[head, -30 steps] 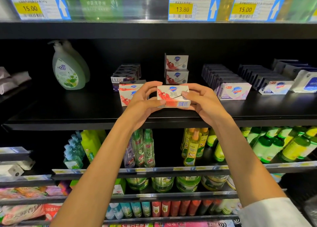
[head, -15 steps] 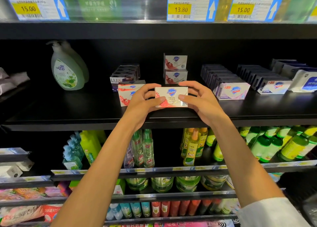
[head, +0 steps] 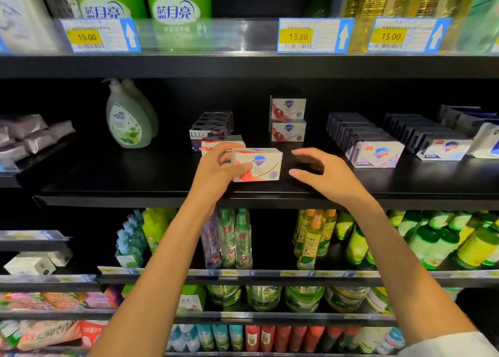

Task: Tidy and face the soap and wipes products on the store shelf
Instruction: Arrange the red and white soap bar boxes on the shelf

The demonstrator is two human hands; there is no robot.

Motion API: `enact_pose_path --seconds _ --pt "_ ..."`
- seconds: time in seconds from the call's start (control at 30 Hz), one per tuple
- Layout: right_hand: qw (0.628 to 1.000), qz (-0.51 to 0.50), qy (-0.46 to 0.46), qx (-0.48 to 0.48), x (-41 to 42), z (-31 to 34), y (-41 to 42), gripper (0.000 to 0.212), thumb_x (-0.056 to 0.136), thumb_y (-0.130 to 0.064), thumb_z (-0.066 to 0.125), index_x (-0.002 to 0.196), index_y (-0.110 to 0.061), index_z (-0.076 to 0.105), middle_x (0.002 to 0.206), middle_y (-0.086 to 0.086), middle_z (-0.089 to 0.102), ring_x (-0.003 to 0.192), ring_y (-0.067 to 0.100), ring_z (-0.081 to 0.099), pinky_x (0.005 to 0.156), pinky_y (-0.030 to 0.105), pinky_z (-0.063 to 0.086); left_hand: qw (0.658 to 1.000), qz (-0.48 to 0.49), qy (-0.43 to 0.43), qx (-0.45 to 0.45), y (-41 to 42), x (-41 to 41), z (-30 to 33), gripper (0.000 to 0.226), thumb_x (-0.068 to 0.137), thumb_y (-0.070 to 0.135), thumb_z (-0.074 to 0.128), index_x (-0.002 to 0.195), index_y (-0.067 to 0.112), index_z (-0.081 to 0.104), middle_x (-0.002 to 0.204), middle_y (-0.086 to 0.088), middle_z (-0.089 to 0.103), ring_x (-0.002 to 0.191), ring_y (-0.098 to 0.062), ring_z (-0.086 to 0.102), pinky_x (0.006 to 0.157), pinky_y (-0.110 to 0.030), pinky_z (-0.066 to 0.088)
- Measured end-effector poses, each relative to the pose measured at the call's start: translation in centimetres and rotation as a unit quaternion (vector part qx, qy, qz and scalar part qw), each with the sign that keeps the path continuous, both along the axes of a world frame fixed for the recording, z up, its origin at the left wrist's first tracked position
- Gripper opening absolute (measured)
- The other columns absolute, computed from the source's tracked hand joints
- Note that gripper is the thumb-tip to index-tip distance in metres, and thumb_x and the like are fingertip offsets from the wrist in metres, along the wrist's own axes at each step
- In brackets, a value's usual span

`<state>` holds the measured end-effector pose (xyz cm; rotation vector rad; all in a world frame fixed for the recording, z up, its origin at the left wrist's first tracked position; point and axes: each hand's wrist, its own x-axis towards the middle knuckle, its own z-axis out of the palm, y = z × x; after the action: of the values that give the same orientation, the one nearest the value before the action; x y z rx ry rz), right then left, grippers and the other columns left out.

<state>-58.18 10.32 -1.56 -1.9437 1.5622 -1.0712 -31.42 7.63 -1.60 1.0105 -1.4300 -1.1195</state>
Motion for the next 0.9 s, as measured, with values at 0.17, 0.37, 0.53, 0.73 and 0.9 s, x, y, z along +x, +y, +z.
enact_pose_path --seconds 0.17,0.37,0.53,0.73,0.9 --pt "0.987 0.049 0.134 0.07 -0.7 -0.4 0.7 0.068 0.084 -0.067 0.07 0.145 -0.041 0.057 0.148 -0.022 0.051 0.136 0.0 0.044 0.114 0.028 0.037 0.998 0.041 -0.019 -0.033 0.7 3.5 -0.7 0.046 0.084 0.008 0.085 0.125 0.021 0.07 0.117 -0.001 0.077 0.111 -0.017 0.073 0.095 -0.039 0.061" --pt "0.972 0.047 0.22 0.07 -0.8 -0.7 0.4 0.078 0.078 -0.078 0.067 0.148 -0.047 0.052 0.158 -0.027 0.041 0.15 0.004 0.032 0.124 0.039 0.03 0.976 0.133 -0.146 -0.087 0.5 4.6 -1.4 0.046 0.08 0.017 0.09 0.121 0.026 0.071 0.116 0.003 0.073 0.106 -0.013 0.069 0.094 -0.038 0.06" --pt "0.97 0.043 0.23 0.068 -0.9 -0.9 0.4 0.079 0.078 -0.082 0.063 0.148 -0.049 0.051 0.158 -0.027 0.041 0.151 0.005 0.031 0.126 0.043 0.029 0.95 0.191 -0.206 -0.139 0.2 4.3 -1.1 0.049 0.084 0.016 0.087 0.13 0.018 0.07 0.117 -0.001 0.061 0.098 -0.011 0.062 0.094 -0.03 0.057" --pt "0.973 0.045 0.216 0.067 -0.8 -0.8 0.5 0.087 0.069 -0.088 0.058 0.146 -0.049 0.053 0.157 -0.028 0.042 0.151 0.004 0.032 0.125 0.042 0.03 0.94 0.196 -0.234 -0.153 -0.7 4.4 -1.1 0.049 0.087 0.017 0.084 0.133 0.02 0.069 0.121 -0.002 0.058 0.102 -0.011 0.061 0.1 -0.034 0.056" --pt "0.973 0.044 0.221 0.052 -0.5 -0.6 0.5 0.072 0.081 -0.081 0.059 0.143 -0.045 0.057 0.154 -0.025 0.047 0.146 0.002 0.037 0.122 0.039 0.034 0.938 0.197 -0.227 -0.17 -0.6 4.4 -1.7 0.056 0.086 0.017 0.085 0.136 0.026 0.061 0.12 -0.001 0.057 0.101 -0.01 0.062 0.092 -0.027 0.056"
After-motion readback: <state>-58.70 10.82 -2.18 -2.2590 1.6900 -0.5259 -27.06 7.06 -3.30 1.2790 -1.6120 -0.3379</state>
